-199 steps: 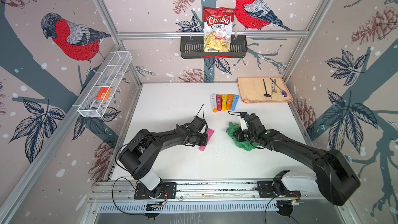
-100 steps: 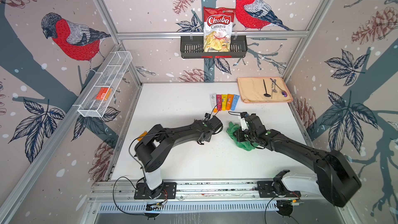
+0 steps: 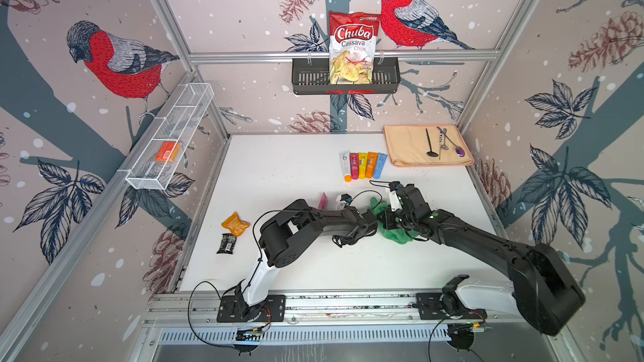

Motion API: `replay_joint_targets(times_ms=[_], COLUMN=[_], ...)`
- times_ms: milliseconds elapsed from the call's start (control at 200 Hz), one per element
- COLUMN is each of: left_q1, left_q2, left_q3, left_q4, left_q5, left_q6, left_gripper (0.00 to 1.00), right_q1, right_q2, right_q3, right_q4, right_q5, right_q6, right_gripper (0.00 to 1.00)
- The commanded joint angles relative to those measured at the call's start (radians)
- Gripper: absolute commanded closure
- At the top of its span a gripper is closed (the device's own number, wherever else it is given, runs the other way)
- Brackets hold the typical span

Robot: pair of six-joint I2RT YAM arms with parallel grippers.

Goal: Wipe the surface of the toothpaste tube
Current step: Adjust the toothpaste at the center of the board.

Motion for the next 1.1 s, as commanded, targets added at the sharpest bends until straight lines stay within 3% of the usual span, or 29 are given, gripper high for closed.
replay_joint_targets(times_ms=[0,110,210,385,530,855,1006,1096], left_q1=[-0.015,-0.013,0.023,0.198,0.326,0.489,0.49,0.493], left_q2=[-0.105,-0.293,-0.461,-0.7,-0.807,-0.795,-0.723,-0.68], left_q3=[-0.05,-0.143,-0.218,-0.419,-0.55,-0.697,-0.679,-0.669], left_q4=[0.157,0.332,0.429,0.557,0.62,0.79,0.79,0.795], left_q5=[0.175,0.275,0.352,0.558,0.691,0.945,0.973,0.975], left_q6=[0.06,0.122,0.135,0.14,0.134,0.127,0.149,0.157], left_gripper=[0.33,0.23,0.21,0.2,0.21,0.29,0.32,0.4], right_q1=[0.0,0.0,0.0,0.0,0.0,0.0,0.0,0.0], right_q2=[0.003,0.004,0.005,0.015,0.019,0.041,0.048,0.05], right_q3=[0.002,0.004,0.004,0.008,0.008,0.013,0.016,0.016], right_q4=[0.02,0.019,0.023,0.024,0.027,0.03,0.03,0.03], right_q5=[0.0,-0.002,-0.007,-0.015,-0.017,-0.019,-0.021,-0.022], right_q6=[-0.005,-0.005,-0.006,-0.007,-0.007,-0.008,-0.01,-0.01], right_gripper=[0.87,0.87,0.87,0.87,0.87,0.87,0.87,0.87])
